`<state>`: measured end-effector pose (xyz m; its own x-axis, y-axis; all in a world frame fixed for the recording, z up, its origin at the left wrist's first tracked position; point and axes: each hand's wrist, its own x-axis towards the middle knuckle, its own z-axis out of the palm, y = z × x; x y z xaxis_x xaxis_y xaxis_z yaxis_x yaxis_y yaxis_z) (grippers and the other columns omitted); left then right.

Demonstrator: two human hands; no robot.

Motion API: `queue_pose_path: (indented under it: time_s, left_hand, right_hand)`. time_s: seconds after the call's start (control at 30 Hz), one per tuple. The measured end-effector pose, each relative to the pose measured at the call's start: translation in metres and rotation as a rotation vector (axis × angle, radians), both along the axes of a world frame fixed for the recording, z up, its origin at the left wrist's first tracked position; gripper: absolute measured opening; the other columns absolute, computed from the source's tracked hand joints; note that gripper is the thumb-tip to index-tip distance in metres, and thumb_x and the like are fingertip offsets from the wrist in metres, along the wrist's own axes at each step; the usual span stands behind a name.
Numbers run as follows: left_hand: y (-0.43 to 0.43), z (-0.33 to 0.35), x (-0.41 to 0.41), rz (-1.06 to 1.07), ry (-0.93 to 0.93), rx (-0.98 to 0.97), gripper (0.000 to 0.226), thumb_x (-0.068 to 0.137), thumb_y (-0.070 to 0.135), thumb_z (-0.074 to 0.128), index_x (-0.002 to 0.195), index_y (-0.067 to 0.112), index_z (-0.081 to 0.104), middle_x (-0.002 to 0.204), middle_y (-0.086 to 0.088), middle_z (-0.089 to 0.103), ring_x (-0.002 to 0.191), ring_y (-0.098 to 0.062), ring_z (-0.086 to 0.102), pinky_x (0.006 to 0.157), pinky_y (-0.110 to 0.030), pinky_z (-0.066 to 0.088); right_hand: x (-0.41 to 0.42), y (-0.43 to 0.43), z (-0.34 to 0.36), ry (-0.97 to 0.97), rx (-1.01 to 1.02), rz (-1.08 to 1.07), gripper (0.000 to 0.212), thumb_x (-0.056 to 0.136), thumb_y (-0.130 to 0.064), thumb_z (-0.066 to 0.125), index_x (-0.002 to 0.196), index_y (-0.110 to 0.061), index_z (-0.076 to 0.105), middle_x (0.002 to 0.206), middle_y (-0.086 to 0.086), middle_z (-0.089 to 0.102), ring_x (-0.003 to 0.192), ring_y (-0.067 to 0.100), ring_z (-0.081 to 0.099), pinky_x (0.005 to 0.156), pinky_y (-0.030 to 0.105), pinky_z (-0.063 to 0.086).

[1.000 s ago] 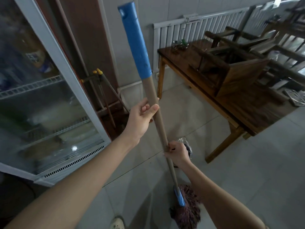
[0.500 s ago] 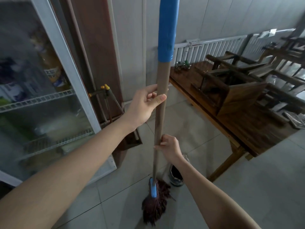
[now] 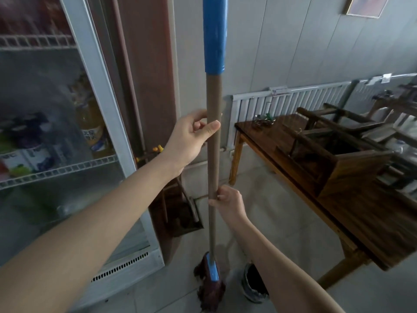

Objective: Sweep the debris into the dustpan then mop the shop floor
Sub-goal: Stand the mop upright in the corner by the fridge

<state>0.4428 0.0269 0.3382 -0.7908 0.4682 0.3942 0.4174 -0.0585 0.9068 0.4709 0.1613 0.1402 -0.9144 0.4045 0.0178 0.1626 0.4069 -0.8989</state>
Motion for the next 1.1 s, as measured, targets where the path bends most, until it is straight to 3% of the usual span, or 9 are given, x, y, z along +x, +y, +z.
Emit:
queue_pose_path:
  time_s: [0.07, 0.17, 0.33, 0.53, 0.67, 0.8, 0.9, 1.03, 1.1]
  left_hand:
    - [0.001, 0.007, -0.019, 0.019, 0.019, 0.033, 0.014, 0.092, 0.016, 0.057, 0.088, 0.030, 0.059, 0.074, -0.007, 0.053, 0.078, -0.023, 0.049, 0.056, -0.019, 0.039]
    - [0.000, 0.016, -0.048, 0.042, 0.055, 0.055, 0.016, 0.091, 0.015, 0.059, 0.083, 0.030, 0.057, 0.051, 0.017, 0.044, 0.071, -0.021, 0.045, 0.056, -0.022, 0.039]
    - [0.010, 0.034, -0.088, 0.033, 0.170, 0.025, 0.012, 0.090, 0.021, 0.059, 0.084, 0.030, 0.055, 0.061, 0.007, 0.047, 0.069, -0.023, 0.053, 0.053, -0.014, 0.042]
    - [0.046, 0.041, -0.138, -0.009, 0.195, 0.014, 0.007, 0.090, 0.022, 0.060, 0.089, 0.028, 0.056, 0.057, 0.015, 0.052, 0.066, -0.015, 0.056, 0.054, -0.012, 0.043]
    - [0.078, 0.035, -0.177, 0.013, 0.203, 0.010, 0.007, 0.090, 0.025, 0.060, 0.087, 0.030, 0.056, 0.064, 0.009, 0.055, 0.073, -0.030, 0.059, 0.060, -0.019, 0.045]
    - [0.112, 0.032, -0.218, 0.071, 0.183, 0.019, 0.004, 0.090, 0.024, 0.059, 0.090, 0.022, 0.056, 0.068, 0.006, 0.056, 0.070, -0.017, 0.059, 0.056, -0.011, 0.044]
    - [0.144, 0.033, -0.248, 0.126, 0.171, 0.000, 0.014, 0.089, 0.026, 0.060, 0.096, 0.015, 0.057, 0.070, 0.001, 0.059, 0.066, -0.012, 0.059, 0.054, -0.010, 0.044]
    - [0.181, 0.033, -0.283, 0.183, 0.169, 0.011, 0.009, 0.088, 0.027, 0.063, 0.090, 0.022, 0.056, 0.073, -0.010, 0.064, 0.068, -0.022, 0.064, 0.053, -0.014, 0.045]
    - [0.197, 0.030, -0.301, 0.201, 0.167, 0.005, 0.008, 0.088, 0.025, 0.064, 0.088, 0.021, 0.057, 0.079, -0.024, 0.064, 0.072, -0.034, 0.063, 0.053, -0.017, 0.046]
  right_hand:
    - [-0.019, 0.001, 0.008, 0.016, -0.011, -0.005, 0.023, 0.056, -0.025, 0.076, 0.064, -0.042, 0.063, 0.066, -0.011, 0.067, 0.069, 0.012, 0.067, 0.069, 0.045, 0.057]
    - [-0.049, 0.004, 0.015, 0.020, -0.011, 0.015, 0.021, 0.053, -0.033, 0.074, 0.071, -0.040, 0.064, 0.076, -0.007, 0.072, 0.075, 0.013, 0.070, 0.072, 0.047, 0.058]
    - [-0.089, 0.016, 0.023, 0.046, 0.011, -0.013, 0.021, 0.062, -0.026, 0.070, 0.081, -0.035, 0.066, 0.078, -0.010, 0.072, 0.078, 0.009, 0.070, 0.074, 0.048, 0.057]
    - [-0.135, 0.047, 0.027, 0.049, -0.007, -0.047, 0.026, 0.060, -0.030, 0.067, 0.085, -0.028, 0.066, 0.079, -0.005, 0.072, 0.075, 0.015, 0.070, 0.073, 0.051, 0.057]
    - [-0.167, 0.074, 0.025, 0.057, -0.018, -0.022, 0.022, 0.063, -0.027, 0.069, 0.085, -0.030, 0.066, 0.083, -0.008, 0.073, 0.081, 0.008, 0.070, 0.077, 0.047, 0.057]
    - [-0.209, 0.107, 0.022, 0.031, -0.015, 0.037, 0.029, 0.060, -0.035, 0.066, 0.088, -0.029, 0.066, 0.084, -0.007, 0.074, 0.079, 0.010, 0.071, 0.074, 0.049, 0.057]
    - [-0.241, 0.140, 0.027, 0.012, 0.018, 0.073, 0.023, 0.064, -0.029, 0.069, 0.087, -0.029, 0.065, 0.082, -0.009, 0.074, 0.079, 0.007, 0.071, 0.075, 0.046, 0.058]
    - [-0.276, 0.179, 0.033, -0.023, 0.116, 0.113, 0.014, 0.071, -0.024, 0.072, 0.078, -0.031, 0.063, 0.080, -0.010, 0.073, 0.080, 0.005, 0.070, 0.074, 0.037, 0.057]
    - [-0.292, 0.195, 0.033, -0.038, 0.163, 0.113, 0.013, 0.072, -0.023, 0.072, 0.074, -0.032, 0.062, 0.080, -0.012, 0.072, 0.083, 0.003, 0.069, 0.075, 0.033, 0.054]
